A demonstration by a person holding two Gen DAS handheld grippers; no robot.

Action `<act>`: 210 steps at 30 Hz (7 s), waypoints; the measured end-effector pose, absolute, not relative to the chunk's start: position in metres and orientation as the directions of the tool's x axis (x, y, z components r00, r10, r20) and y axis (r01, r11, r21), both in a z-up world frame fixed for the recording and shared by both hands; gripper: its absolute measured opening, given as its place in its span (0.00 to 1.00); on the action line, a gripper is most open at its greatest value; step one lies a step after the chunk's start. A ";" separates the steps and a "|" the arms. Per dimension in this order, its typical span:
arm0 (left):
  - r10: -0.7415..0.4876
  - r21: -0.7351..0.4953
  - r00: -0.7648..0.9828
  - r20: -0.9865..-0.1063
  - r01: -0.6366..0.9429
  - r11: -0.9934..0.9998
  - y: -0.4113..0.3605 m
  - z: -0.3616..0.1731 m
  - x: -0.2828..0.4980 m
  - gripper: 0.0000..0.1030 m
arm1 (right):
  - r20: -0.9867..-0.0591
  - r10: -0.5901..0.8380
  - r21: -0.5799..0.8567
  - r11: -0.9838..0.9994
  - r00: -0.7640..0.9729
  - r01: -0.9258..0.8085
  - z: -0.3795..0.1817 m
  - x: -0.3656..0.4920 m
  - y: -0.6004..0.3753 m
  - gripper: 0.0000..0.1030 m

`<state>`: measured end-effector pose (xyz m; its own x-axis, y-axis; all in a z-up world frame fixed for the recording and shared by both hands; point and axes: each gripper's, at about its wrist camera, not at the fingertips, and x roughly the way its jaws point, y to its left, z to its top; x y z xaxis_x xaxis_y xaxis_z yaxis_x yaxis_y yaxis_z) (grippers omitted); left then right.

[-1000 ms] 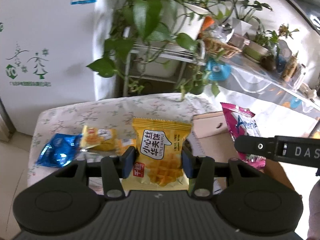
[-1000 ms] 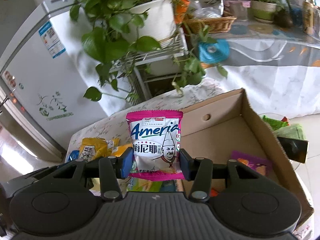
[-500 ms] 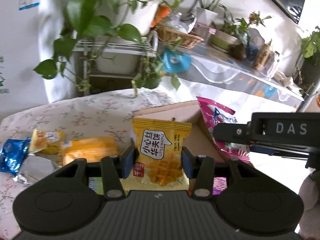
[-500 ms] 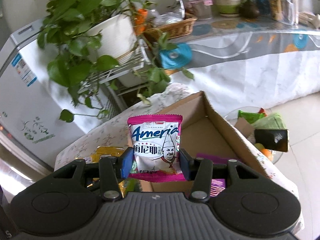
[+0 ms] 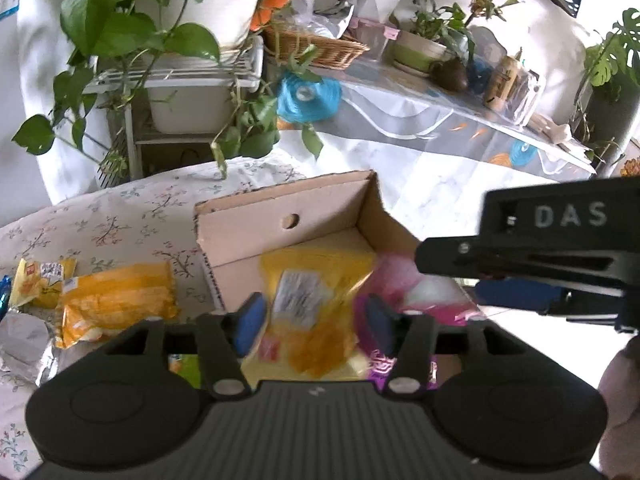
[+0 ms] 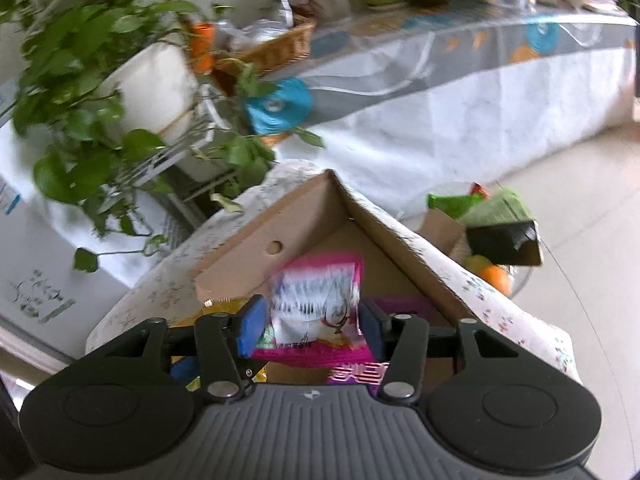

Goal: Organize snacks
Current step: 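Carry both held bags over the cardboard box and open both tools to drop them, then withdraw both open tools from the box back over the table, then lower the left tool onto the blue foil bag while the right tool lowers onto the silver foil bag, then grasp the blue foil bag with the left tool while the right tool grasps the silver foil bag, then lift the blue and silver bags with both tools and carry them over the box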

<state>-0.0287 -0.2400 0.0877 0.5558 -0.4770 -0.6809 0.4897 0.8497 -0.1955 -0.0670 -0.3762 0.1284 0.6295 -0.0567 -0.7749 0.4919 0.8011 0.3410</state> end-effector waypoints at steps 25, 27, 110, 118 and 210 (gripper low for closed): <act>-0.382 -0.133 0.624 -0.681 0.408 0.903 -0.184 0.111 -0.027 0.80 | -0.751 0.004 0.363 0.838 0.661 0.407 0.129 -0.059 -0.349 0.73; -0.360 -0.123 0.626 -0.692 0.389 0.913 -0.172 0.111 -0.024 0.80 | -0.750 0.006 0.350 0.852 0.661 0.390 0.129 -0.057 -0.343 0.74; -0.221 -0.217 0.546 -0.808 0.072 0.973 0.040 0.009 0.112 0.76 | -0.847 0.340 0.029 0.796 0.408 -0.604 0.009 0.060 -0.098 0.67; -0.175 -0.163 0.557 -0.812 0.071 0.984 0.031 0.007 0.110 0.77 | -0.850 0.327 0.032 0.814 0.412 -0.579 0.009 0.062 -0.096 0.67; -0.285 -0.176 0.596 -0.750 0.236 0.956 -0.143 0.087 0.017 0.47 | -0.762 0.012 0.121 0.985 0.648 0.125 0.112 -0.007 -0.312 0.65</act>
<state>0.0169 -0.1435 0.0871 0.5964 -0.2852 -0.7503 0.2360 0.9557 -0.1757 -0.0069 -0.3123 0.1124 0.6476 0.0117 -0.7619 0.1246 0.9848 0.1210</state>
